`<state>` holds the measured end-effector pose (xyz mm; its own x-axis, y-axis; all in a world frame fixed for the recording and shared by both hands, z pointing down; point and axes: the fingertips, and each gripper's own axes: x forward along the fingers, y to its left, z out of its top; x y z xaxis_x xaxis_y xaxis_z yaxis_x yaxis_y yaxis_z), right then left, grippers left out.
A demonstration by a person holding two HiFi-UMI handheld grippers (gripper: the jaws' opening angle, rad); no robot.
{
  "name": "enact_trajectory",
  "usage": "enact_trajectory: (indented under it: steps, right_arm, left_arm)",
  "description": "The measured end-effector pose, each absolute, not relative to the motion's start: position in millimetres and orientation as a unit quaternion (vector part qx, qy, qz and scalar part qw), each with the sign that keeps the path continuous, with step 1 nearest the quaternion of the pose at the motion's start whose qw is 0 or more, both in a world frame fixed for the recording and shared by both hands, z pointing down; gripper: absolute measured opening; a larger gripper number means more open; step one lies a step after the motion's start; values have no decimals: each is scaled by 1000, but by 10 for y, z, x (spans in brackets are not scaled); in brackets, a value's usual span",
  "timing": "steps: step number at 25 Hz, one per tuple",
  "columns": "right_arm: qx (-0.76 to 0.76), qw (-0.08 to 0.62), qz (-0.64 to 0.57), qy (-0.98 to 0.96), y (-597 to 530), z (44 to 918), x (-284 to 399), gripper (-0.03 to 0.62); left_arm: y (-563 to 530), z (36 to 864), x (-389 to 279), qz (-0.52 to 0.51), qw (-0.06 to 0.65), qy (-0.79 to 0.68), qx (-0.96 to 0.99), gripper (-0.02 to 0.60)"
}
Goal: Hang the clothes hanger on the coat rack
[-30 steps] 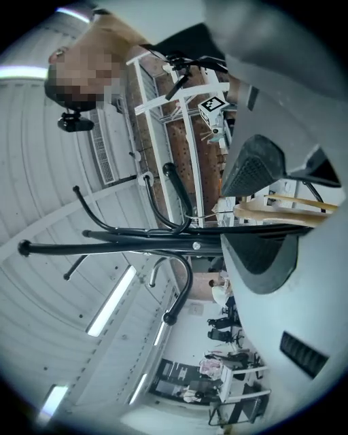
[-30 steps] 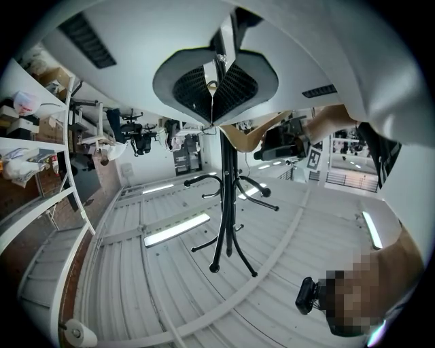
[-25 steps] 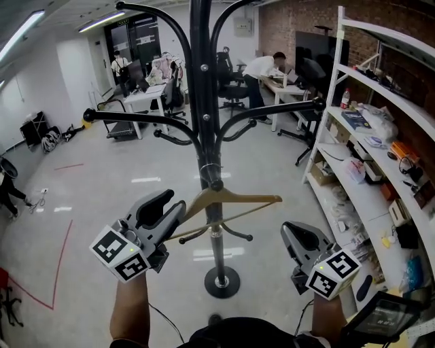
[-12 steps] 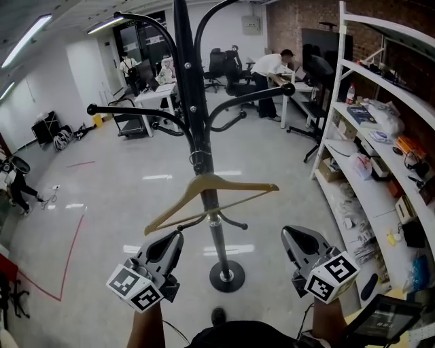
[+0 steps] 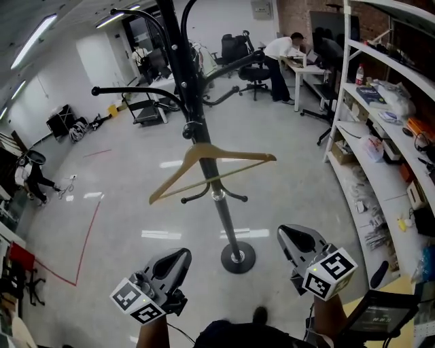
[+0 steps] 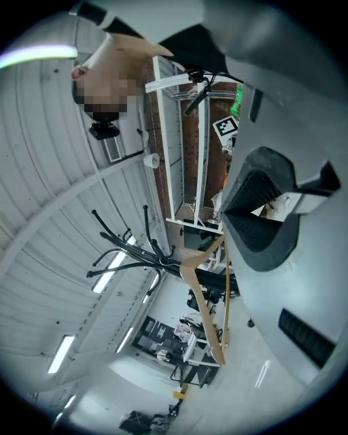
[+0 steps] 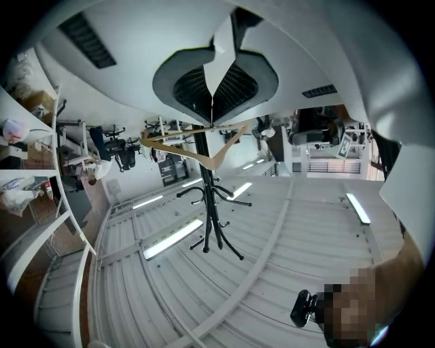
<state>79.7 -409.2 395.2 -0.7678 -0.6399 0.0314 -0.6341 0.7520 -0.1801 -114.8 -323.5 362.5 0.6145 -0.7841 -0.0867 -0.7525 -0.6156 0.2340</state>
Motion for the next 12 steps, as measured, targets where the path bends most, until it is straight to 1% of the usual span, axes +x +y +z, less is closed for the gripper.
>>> enact_trajectory:
  steps: [4, 12]
  right_arm:
    - [-343, 21, -86, 935, -3796, 3908, 699, 6]
    - [-365, 13, -74, 928, -2912, 3840, 424, 6]
  left_arm:
    - [-2852, 3570, -1190, -127, 99, -404, 900, 0]
    - [-1941, 3646, -1433, -132, 74, -369, 917, 0]
